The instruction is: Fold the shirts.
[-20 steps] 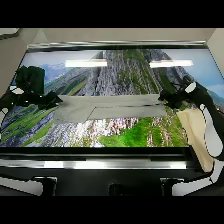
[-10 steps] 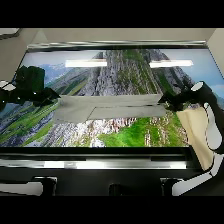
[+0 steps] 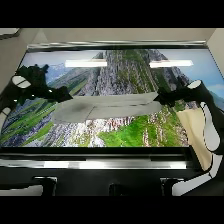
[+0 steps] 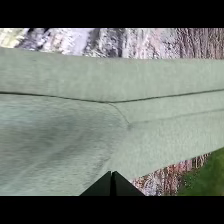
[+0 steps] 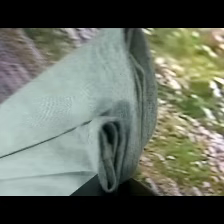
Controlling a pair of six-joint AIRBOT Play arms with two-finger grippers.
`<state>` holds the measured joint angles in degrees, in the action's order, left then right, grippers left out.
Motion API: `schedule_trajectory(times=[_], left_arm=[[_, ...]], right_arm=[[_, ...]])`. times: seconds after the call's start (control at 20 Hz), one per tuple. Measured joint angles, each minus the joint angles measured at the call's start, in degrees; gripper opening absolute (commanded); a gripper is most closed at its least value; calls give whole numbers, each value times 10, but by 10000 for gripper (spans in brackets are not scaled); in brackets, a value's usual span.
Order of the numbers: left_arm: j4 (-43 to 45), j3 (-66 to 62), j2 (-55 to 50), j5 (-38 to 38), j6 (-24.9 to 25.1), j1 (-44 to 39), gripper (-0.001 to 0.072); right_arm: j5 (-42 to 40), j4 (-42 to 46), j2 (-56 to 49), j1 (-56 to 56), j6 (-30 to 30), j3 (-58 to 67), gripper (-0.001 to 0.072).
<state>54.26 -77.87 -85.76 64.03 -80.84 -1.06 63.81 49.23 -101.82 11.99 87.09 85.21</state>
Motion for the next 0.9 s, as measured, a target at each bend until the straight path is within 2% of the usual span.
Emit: schedule_trajectory(times=[0.15,0.3,0.55,0.7,0.9], left_arm=[[-23,3,-38,-46,-1,-90,31],[-88,5,-90,-109,-7,-165,31],[-221,5,-164,-167,-16,-226,30],[-322,5,-198,-172,-1,-278,30],[-433,5,-224,-197,25,-342,27]], right_arm=[[43,-23,75,-9,-12,1,47],[105,-18,161,-30,-3,1,48],[181,16,302,-50,44,1,49],[198,25,359,-53,56,1,50],[183,30,383,-55,69,1,50]])
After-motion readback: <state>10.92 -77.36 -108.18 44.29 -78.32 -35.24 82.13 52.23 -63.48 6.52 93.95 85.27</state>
